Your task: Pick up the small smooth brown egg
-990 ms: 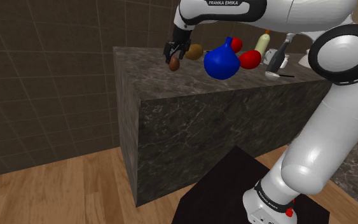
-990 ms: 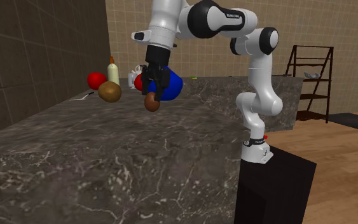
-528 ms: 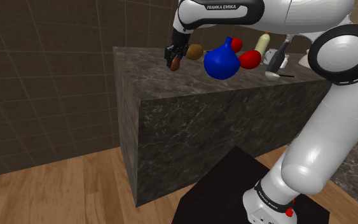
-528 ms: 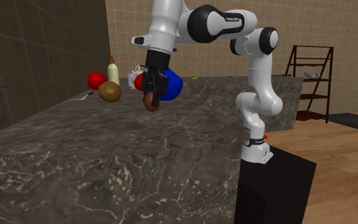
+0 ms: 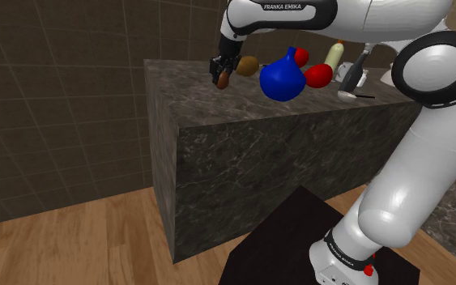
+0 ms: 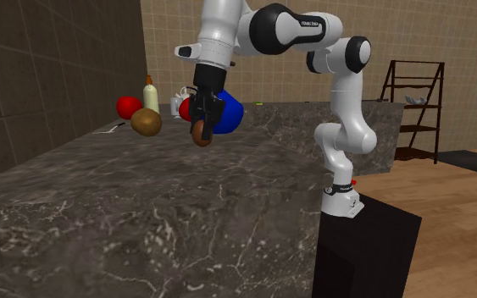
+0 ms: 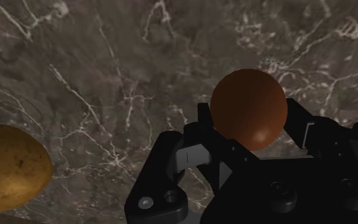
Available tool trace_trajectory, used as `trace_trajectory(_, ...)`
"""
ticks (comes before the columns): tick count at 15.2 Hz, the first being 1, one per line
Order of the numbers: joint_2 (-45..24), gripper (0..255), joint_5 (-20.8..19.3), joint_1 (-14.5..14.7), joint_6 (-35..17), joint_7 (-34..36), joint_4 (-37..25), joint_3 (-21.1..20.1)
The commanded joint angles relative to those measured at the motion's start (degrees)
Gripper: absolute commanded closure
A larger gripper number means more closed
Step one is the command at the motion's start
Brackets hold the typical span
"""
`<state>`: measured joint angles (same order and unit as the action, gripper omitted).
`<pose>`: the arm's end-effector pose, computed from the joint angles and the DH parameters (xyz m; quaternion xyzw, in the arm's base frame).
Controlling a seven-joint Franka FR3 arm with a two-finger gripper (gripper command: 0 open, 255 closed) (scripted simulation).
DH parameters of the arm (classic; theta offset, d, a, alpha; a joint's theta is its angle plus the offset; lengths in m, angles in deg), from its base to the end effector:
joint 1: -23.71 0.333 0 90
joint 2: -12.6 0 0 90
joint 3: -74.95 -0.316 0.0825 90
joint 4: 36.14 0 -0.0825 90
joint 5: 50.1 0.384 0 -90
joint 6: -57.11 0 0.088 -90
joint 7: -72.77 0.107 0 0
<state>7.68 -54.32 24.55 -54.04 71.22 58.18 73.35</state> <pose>0.6095 0.0203 0.5742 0.9930 0.0441 0.1040 0.0335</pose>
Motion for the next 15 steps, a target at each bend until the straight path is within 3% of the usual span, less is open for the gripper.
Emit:
trace_trajectory(1, 0.05, 255, 0.03, 0.01, 1.44, -0.07, -1.38, -0.01)
trace_trajectory(15, -2.06, 255, 0.11, 0.13, 11.54, -0.65, -13.6, -0.08)
